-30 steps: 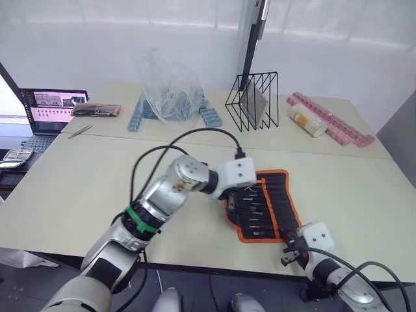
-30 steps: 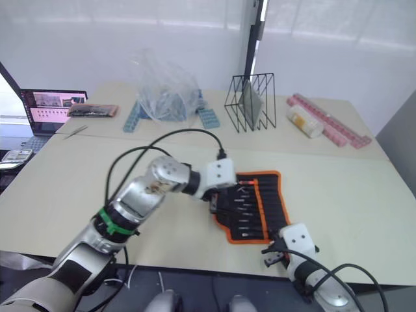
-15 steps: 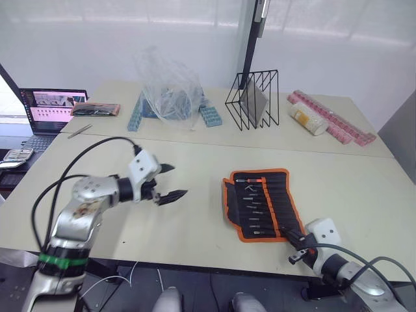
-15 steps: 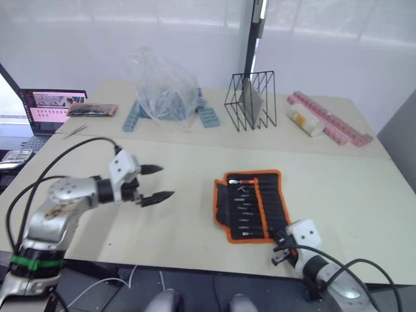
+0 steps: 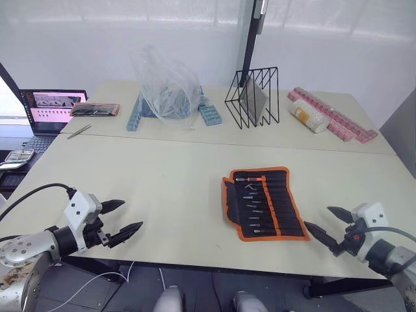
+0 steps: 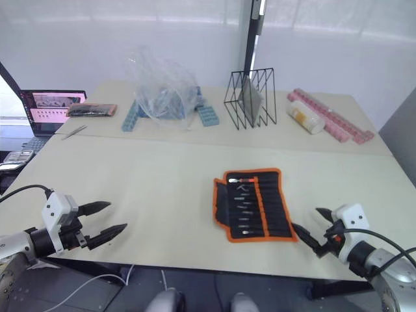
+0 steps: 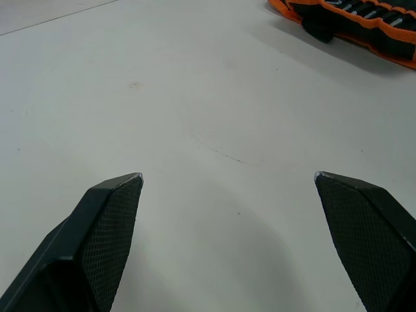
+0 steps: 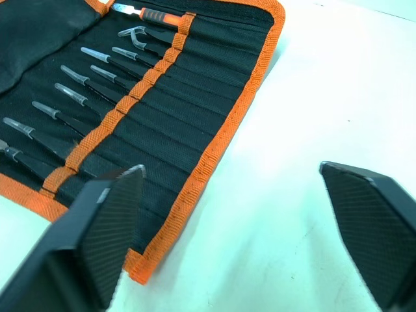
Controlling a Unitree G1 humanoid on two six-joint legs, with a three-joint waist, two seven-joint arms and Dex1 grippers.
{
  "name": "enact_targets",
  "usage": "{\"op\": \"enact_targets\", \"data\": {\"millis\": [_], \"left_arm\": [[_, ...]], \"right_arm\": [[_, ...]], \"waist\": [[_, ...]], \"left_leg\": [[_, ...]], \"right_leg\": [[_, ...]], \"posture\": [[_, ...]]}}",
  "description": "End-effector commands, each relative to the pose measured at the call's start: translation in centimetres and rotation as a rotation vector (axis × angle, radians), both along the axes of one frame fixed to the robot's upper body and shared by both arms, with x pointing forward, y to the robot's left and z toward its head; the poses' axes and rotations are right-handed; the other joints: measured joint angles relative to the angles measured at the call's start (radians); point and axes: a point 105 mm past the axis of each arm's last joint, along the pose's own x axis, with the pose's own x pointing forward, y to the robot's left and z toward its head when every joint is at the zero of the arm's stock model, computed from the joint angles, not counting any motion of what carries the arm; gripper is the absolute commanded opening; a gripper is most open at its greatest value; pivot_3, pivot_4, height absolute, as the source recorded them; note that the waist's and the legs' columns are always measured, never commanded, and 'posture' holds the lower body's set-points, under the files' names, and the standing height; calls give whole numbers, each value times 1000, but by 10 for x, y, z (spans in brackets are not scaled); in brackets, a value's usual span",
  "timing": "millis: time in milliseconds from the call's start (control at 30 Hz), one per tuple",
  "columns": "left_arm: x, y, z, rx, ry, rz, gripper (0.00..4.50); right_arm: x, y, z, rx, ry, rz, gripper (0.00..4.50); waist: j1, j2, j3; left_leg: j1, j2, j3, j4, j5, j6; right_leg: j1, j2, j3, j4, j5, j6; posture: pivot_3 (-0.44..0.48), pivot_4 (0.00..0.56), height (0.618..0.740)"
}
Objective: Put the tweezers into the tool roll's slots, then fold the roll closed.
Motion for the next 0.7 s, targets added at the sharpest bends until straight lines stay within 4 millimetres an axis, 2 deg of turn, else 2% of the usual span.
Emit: {"op": "enact_targets", "data": {"millis": [33, 133, 233, 367, 567, 700], "left_arm": [[-1, -5, 11, 4, -52, -14, 4500], [1, -9, 7, 3, -48, -25, 4500], [3, -19, 4, 4, -42, -57, 4500], [9, -31, 6, -17, -51, -86, 4500], [5, -54, 11, -20, -64, -201, 4500], [0, -63, 16, -19, -76, -263, 4500]], "right_arm": [[-1, 16, 16, -6, -63, 59, 4473], [-5, 45, 23, 12, -80, 112, 4473], [-12, 95, 30, 58, -87, 208, 4473], [-14, 147, 32, 48, -110, 281, 4473], [-9, 195, 18, -26, -158, 294, 4473], [-5, 209, 7, -93, -183, 260, 4473]], "waist": [[-2, 0, 0], [-3, 1, 0], [-5, 1, 0], [-5, 1, 0], [-2, 0, 0], [-4, 0, 0]], "left_leg": [[0, 0, 0, 0, 0, 0], [0, 0, 0, 0, 0, 0], [0, 1, 0, 0, 0, 0], [0, 1, 0, 0, 0, 0], [-1, 0, -1, 0, 0, 0], [-1, 1, 0, 0, 0, 0]], "right_leg": [[0, 0, 0, 0, 0, 0], [0, 1, 0, 0, 0, 0], [-1, 1, 0, 1, 0, 0], [-1, 1, 0, 1, 0, 0], [-3, 0, 0, 1, 0, 0], [-5, 0, -1, 3, 0, -1]], "posture": [[0, 150, 705], [0, 150, 705], [0, 150, 705], [0, 150, 705], [0, 150, 705], [0, 150, 705]]}}
